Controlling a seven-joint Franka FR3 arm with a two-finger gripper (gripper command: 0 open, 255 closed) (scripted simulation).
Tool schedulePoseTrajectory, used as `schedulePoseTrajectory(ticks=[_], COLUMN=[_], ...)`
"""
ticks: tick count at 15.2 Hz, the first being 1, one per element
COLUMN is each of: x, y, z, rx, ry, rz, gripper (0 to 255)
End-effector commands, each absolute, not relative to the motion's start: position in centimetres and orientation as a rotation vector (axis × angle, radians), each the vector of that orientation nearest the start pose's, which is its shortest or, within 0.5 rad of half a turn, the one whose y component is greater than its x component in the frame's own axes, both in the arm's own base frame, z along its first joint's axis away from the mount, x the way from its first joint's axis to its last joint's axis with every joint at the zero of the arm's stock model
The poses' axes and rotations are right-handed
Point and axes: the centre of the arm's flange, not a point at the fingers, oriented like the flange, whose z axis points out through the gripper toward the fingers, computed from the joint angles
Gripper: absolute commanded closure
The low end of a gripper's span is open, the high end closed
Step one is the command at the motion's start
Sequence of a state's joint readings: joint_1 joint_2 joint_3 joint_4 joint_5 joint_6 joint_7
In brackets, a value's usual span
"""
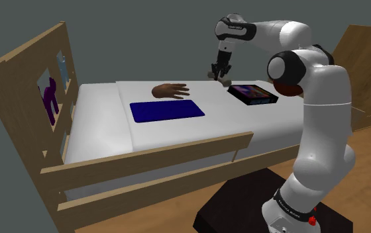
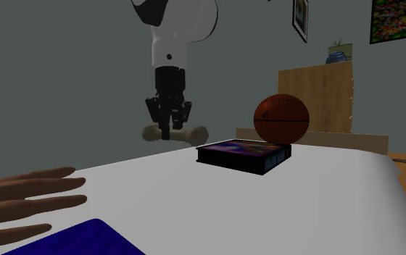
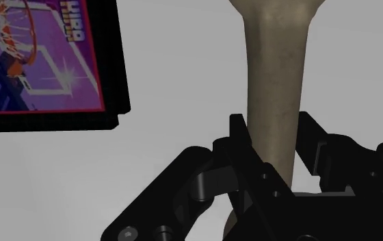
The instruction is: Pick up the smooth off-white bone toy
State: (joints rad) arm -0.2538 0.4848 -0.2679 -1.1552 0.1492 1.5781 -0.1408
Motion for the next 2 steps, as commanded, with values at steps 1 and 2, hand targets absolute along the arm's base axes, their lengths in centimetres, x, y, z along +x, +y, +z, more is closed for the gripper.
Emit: schedulePoseTrajectory(ticks=[1, 2], x=[62.44, 62.44], y=[-28.92, -28.92], z=[53.14, 53.14], rx=[-3.053, -3.053], ry=[0.553, 0.553], rz=[0.057, 0.057], gripper=[255, 255])
